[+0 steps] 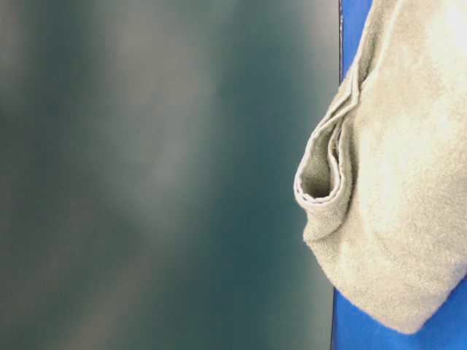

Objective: Fold a bath towel.

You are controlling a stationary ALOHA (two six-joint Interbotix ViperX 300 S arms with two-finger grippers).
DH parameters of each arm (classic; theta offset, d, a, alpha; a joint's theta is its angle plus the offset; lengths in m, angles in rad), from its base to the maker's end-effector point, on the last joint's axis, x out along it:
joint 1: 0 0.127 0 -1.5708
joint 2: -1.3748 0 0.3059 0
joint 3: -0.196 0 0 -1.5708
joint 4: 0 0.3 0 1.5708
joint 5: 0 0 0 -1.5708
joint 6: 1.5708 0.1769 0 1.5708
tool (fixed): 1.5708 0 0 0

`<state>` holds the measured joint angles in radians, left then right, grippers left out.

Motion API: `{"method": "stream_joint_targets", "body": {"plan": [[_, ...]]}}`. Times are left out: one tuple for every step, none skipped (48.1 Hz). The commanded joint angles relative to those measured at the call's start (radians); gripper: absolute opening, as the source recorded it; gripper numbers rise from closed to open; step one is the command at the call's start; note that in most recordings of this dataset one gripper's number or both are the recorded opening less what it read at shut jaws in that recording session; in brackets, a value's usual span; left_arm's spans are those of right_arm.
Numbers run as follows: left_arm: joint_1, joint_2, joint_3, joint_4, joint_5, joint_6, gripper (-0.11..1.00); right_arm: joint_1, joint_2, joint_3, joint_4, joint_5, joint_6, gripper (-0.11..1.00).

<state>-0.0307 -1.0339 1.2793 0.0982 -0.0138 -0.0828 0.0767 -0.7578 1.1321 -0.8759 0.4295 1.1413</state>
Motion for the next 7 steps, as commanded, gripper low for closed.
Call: {"method": "stream_joint_targets", "body": {"plan": [[-0.005, 0.005, -0.009, -0.002, -0.008, -0.002, 0.79, -0.003, 0.0, -0.011, -0.014, -0.008, 0.002, 0.64], [-0.003, 0.005, -0.009, -0.002, -0.008, -0.002, 0.79, -0.002, -0.002, -0.011, -0.012, -0.009, 0.002, 0.64], [-0.003, 0.005, -0.009, -0.002, -0.008, -0.002, 0.79, -0.003, -0.002, -0.011, -0.014, -0.011, 0.002, 0.64], [-0.005, 0.005, -0.009, -0.002, -0.008, -0.002, 0.79, -0.003, -0.003, -0.011, -0.012, -0.012, 0.002, 0.64], [-0.003, 0.005, -0.009, -0.002, -0.008, 0.0, 0.79, -0.003, -0.005, -0.011, -0.012, -0.014, 0.002, 0.64], [-0.003, 0.005, -0.009, -0.002, -0.008, -0.002, 0.79, -0.003, -0.006, -0.011, -0.012, -0.015, 0.002, 0.64], [-0.003, 0.005, -0.009, -0.002, -0.008, -0.002, 0.79, -0.003, -0.008, -0.011, -0.012, -0.017, 0.002, 0.64]]}}
